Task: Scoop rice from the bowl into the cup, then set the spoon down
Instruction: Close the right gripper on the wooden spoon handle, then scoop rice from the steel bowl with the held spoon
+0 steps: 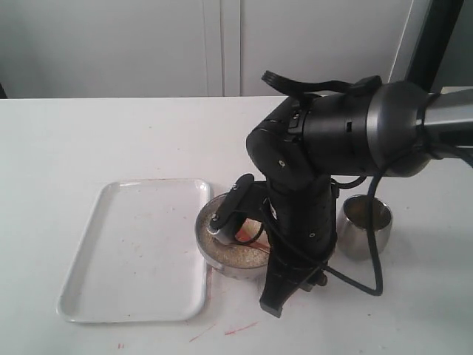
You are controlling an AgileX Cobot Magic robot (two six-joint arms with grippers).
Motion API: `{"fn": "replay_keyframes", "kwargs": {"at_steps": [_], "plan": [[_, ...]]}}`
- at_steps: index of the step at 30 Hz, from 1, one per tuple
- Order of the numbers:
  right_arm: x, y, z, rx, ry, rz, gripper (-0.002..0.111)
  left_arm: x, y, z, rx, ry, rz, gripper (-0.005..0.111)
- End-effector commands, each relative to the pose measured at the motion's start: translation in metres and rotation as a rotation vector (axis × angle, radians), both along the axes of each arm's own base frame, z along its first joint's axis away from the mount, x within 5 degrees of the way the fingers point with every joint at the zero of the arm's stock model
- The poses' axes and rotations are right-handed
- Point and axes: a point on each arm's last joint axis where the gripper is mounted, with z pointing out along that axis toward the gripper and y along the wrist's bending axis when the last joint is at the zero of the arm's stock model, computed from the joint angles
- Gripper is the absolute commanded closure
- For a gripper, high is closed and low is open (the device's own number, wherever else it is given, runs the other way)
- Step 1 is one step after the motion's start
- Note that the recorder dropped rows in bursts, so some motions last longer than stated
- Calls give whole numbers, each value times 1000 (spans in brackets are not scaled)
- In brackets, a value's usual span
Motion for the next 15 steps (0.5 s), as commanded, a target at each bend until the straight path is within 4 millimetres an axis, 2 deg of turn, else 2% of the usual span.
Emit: {"fn": "replay_keyframes", "kwargs": {"at_steps": [1,6,15], "plan": [[0,-4,0,-19,6,9,91,0,0,2,0,-3,2,92],[0,-5,2,-27,0,13,100,0,0,2,0,-3,2,92],[-2,-11,20,-41,-55,-1,102,0,0,2,0,-3,2,92]]}}
